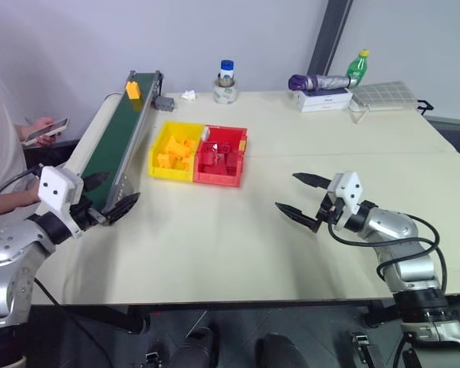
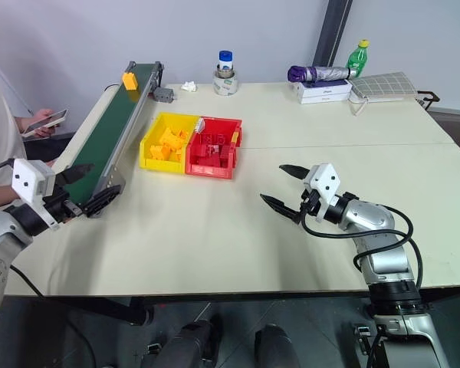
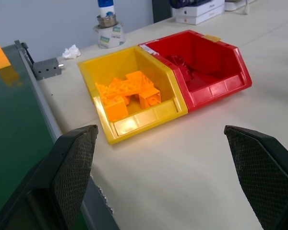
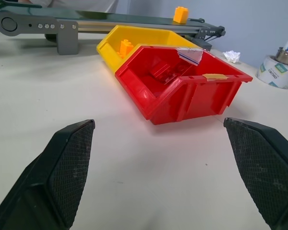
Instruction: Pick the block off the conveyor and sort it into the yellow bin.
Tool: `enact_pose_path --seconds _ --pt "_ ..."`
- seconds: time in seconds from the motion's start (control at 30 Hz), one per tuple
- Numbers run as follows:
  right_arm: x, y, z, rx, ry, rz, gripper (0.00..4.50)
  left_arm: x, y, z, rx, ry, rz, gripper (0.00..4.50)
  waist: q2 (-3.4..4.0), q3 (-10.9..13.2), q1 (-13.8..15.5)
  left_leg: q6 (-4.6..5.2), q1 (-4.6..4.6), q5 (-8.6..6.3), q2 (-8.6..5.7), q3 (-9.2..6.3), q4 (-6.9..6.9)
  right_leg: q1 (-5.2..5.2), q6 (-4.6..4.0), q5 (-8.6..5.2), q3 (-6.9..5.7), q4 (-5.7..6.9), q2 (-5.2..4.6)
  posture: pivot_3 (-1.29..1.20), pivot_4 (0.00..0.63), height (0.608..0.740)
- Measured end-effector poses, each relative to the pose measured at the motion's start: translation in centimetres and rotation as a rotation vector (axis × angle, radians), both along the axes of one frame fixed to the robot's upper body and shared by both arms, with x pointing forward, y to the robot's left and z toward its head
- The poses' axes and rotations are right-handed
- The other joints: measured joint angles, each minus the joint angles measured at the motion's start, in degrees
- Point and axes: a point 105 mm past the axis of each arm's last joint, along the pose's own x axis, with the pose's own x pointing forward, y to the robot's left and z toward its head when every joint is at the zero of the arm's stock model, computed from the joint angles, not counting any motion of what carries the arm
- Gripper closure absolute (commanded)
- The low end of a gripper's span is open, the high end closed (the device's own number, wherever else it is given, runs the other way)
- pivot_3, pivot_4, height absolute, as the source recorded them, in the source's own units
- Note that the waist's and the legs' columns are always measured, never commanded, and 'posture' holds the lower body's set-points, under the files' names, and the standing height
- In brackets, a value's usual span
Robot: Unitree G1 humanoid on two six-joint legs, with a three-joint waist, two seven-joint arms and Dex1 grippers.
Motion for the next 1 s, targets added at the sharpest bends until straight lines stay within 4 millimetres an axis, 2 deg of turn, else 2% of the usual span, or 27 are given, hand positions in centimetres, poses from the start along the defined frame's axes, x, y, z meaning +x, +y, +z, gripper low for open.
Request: enact_pose_path --seconds 0.2,0.3,0.43,0.53,0.6,0.83,1.0 --pt "0.0 0.0 0.0 0.000 0.000 0.001 0.00 0.1 0.6 0.1 -0.023 -0.041 0.070 0.05 0.00 0.00 0.01 0.00 0.00 0.00 0.00 0.00 0.00 0.00 0.00 0.00 0.00 -0.01 0.00 0.00 0.150 0.740" --pt "0.0 0.0 0.0 -0.001 -0.001 0.004 0.00 0.0 2.4 1.2 -0.069 -0.126 0.203 0.05 -0.02 0.01 -0.04 0.00 0.00 0.00 0.01 0.00 0.00 0.00 0.01 0.00 0.00 -0.01 0.00 0.00 0.150 0.740" --pt "0.0 0.0 0.0 -0.002 0.000 0.006 0.00 -1.5 4.8 3.1 -0.132 -0.259 0.384 0.05 -0.01 0.01 0.05 0.04 -0.01 -0.02 -0.01 0.00 0.01 0.03 0.03 0.01 -0.01 -0.06 0.00 0.00 0.150 0.740" --pt "-0.1 0.1 0.0 -0.004 -0.001 0.012 0.00 -2.7 6.8 2.0 -0.169 -0.284 0.543 0.05 -0.02 0.01 0.06 0.05 0.00 -0.02 0.00 0.02 0.02 0.10 0.05 0.02 -0.01 -0.08 0.00 0.00 0.150 0.740" --pt "-0.1 0.1 0.0 -0.005 -0.001 0.016 0.00 -3.5 7.4 1.0 -0.171 -0.264 0.601 0.05 -0.02 0.00 0.09 0.05 0.00 -0.02 0.00 0.02 0.03 0.11 0.04 0.02 -0.02 -0.08 0.00 0.00 0.150 0.740" --pt "0.1 0.1 0.0 -0.008 0.005 0.028 0.00 -4.6 8.2 0.5 -0.198 -0.257 0.677 0.05 -0.03 0.00 0.37 0.05 0.02 -0.03 0.00 0.01 0.06 0.12 0.04 0.02 -0.04 -0.07 0.00 0.00 0.150 0.740" --pt "0.2 0.2 0.1 -0.009 0.000 0.032 0.00 -4.1 7.7 -0.1 -0.225 -0.211 0.654 0.05 -0.03 0.00 0.30 0.05 0.02 -0.03 0.00 0.01 0.06 0.11 0.04 0.02 -0.05 -0.08 0.00 0.00 0.150 0.740"
